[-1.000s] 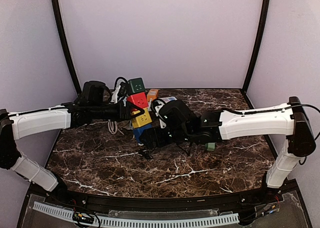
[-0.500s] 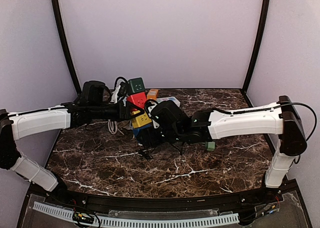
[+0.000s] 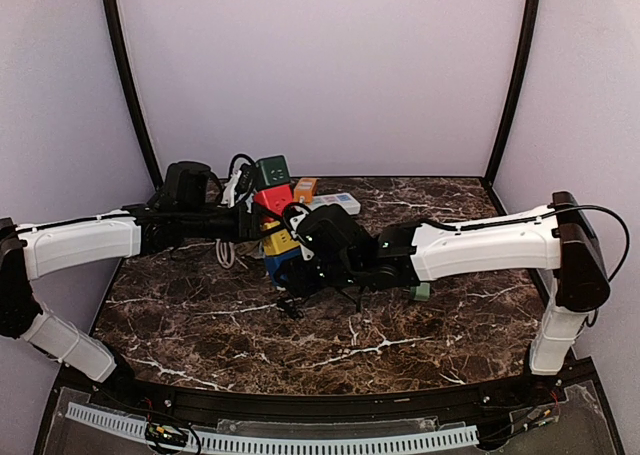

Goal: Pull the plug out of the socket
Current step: Remove the plug from the socket.

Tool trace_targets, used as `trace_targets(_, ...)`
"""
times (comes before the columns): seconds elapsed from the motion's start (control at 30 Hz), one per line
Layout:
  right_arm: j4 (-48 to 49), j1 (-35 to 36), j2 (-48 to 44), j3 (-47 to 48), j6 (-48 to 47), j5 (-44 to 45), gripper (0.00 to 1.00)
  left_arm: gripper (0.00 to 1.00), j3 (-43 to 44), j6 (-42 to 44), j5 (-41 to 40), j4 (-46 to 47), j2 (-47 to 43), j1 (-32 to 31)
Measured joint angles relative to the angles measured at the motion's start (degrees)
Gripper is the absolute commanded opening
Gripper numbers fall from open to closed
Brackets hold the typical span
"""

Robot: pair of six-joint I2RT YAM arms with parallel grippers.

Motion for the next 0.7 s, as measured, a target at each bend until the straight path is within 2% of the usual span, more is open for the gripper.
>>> trace_targets(0.07,0.02,0.00,0.00,0.00,-0.11,0.00,0.00,0.01,0.00,0.09,0.02,0.00,0.00,0.00)
trace_targets(0.7,0.11,-0.09,-0.92,-0.57,-5.88,-0.13,0.00,0.01,2.82,2.64,1.16,-3.02,0.87,0.07)
